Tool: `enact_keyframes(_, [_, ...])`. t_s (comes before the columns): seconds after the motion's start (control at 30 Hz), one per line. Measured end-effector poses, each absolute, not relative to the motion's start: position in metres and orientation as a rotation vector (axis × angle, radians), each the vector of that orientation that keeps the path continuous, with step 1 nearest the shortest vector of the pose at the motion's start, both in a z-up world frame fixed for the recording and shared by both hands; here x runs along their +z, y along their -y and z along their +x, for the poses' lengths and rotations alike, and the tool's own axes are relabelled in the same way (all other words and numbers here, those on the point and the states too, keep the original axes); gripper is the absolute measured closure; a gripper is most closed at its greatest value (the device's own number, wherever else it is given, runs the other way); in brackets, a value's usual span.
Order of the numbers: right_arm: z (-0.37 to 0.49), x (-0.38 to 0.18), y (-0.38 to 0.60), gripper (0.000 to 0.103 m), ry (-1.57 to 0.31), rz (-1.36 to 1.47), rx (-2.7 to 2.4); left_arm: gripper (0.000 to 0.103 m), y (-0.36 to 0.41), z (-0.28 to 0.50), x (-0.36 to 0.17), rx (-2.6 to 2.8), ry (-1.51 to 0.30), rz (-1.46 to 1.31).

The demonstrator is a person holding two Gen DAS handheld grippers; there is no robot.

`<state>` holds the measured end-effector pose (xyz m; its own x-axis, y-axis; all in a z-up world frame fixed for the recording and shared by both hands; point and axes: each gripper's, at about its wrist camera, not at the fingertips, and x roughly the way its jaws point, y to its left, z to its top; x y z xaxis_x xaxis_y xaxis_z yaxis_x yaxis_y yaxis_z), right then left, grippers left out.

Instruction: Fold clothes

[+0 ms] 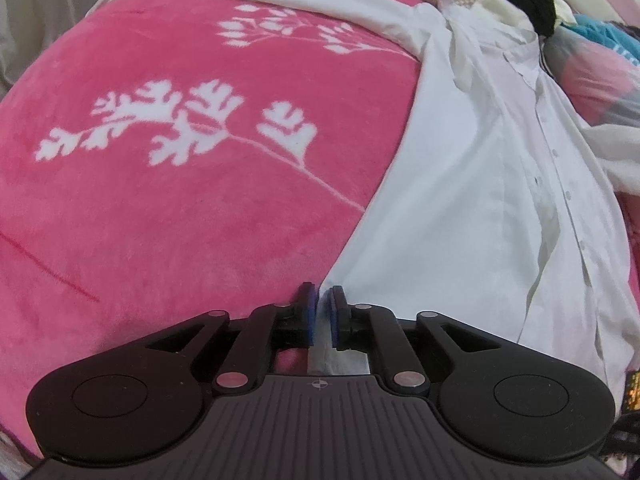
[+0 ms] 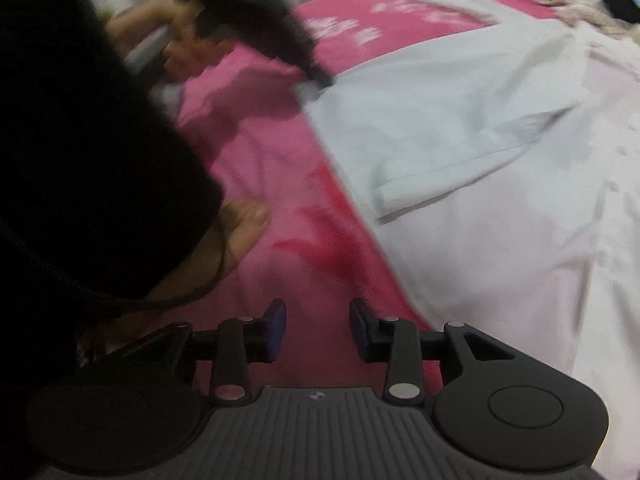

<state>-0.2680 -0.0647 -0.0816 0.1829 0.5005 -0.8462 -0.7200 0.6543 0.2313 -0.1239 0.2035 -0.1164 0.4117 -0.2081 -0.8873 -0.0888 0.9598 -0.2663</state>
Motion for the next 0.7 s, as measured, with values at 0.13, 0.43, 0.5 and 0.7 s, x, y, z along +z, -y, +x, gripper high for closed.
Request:
enact_keyframes(0.13, [-0.240, -0.053, 0.091, 0.065, -1.079, -0.149, 0.770, 0.081, -0.194, -0.128, -0.116, -0.102, -1.125, -0.232])
enact_keyframes(0.43, [-0.124, -0.056, 0.083, 0.060, -1.258, -0.022, 0.600, 0.063, -0.185, -0.133, -0.117, -0.149, -1.092, -0.187])
enact_keyframes(0.5, [-0.095, -0.067, 0.080, 0.060, -1.258, 0.022, 0.529, 0.063, -0.186, -0.135, -0.118, -0.154, -1.082, -0.192])
enact_keyframes(0.7, [-0.009, -0.079, 0.080, 0.060, -1.082, 0.038, 0.393, 0.064, -0.185, -0.136, -0.119, -0.160, -1.073, -0.170])
